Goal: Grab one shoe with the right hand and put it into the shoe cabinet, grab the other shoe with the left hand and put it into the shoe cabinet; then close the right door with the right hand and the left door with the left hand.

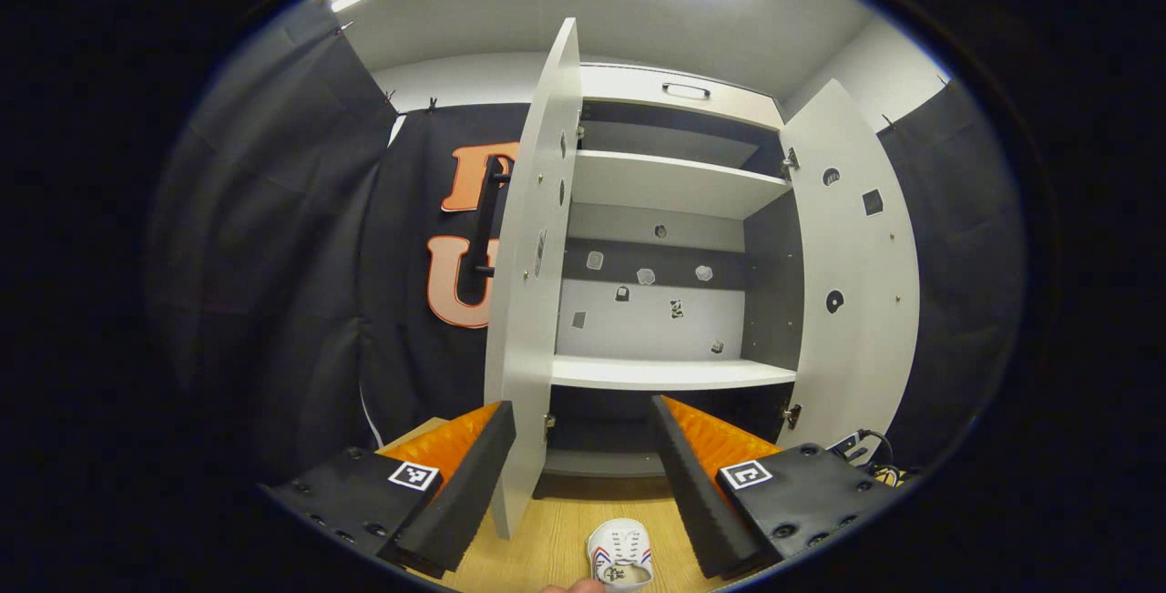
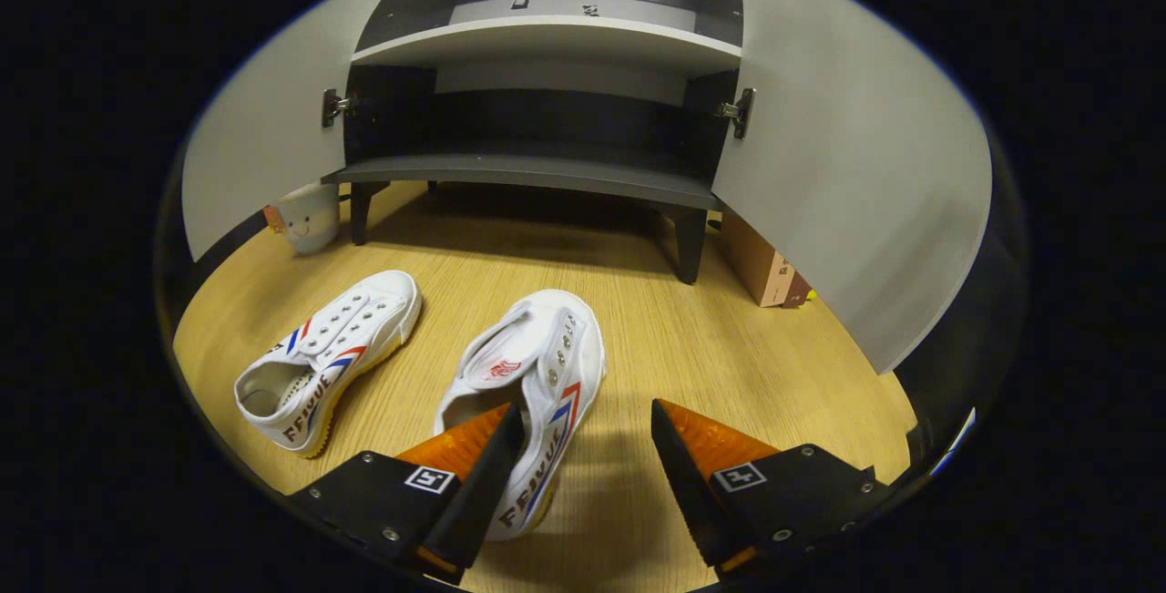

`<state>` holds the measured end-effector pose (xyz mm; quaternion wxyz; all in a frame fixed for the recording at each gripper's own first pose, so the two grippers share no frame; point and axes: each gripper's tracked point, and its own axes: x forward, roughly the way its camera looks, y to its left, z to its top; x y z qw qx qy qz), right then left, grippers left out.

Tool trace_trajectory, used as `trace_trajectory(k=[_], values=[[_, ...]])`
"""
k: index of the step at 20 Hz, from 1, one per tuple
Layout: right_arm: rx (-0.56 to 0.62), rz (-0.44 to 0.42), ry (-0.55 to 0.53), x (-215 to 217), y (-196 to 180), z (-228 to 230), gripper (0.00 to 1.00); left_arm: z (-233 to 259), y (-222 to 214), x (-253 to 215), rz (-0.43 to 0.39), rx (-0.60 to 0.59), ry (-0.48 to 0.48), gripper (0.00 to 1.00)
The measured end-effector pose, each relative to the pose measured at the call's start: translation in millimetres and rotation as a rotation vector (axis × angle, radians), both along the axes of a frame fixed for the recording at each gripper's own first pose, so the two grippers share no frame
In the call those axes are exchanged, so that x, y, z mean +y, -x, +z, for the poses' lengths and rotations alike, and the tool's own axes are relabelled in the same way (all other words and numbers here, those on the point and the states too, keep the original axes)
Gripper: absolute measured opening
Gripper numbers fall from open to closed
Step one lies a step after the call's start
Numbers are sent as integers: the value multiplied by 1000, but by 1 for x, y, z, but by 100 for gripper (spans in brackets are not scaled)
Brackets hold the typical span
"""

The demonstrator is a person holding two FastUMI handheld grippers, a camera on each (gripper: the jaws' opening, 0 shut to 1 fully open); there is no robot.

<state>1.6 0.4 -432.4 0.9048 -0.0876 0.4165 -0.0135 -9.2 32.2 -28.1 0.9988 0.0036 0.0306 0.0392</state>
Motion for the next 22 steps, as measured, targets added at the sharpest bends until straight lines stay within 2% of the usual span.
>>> trace_trajectory(k=[3,5,6,7,9,10,14,16,17,19,22], values=[[5,8,1,0,-12,-8,82,-3,0,1,2,10,-3,96],[8,8,12,0,-18,-16,75,-3,0,2,2,14,-5,96],[11,8,10,1,-19,-18,68,-3,0,2,2,16,-8,96],[6,10,10,2,-21,-21,64,-3,0,2,3,16,-12,94],[-11,29,10,6,-24,-24,48,-1,1,3,6,15,-25,94],[-14,40,12,9,-25,-25,29,-1,1,5,8,16,-30,94],[-45,63,33,5,-29,-24,4,-6,2,2,0,37,-35,99],[-47,83,12,3,-29,-24,1,-10,0,0,-6,48,-31,94],[-42,80,-11,3,-28,-23,0,-11,0,0,-7,51,-31,96],[-41,51,-65,3,-26,-19,0,-8,-1,-2,-8,46,-32,96],[-96,85,-62,5,-20,0,0,-8,1,-5,-8,31,-21,96]])
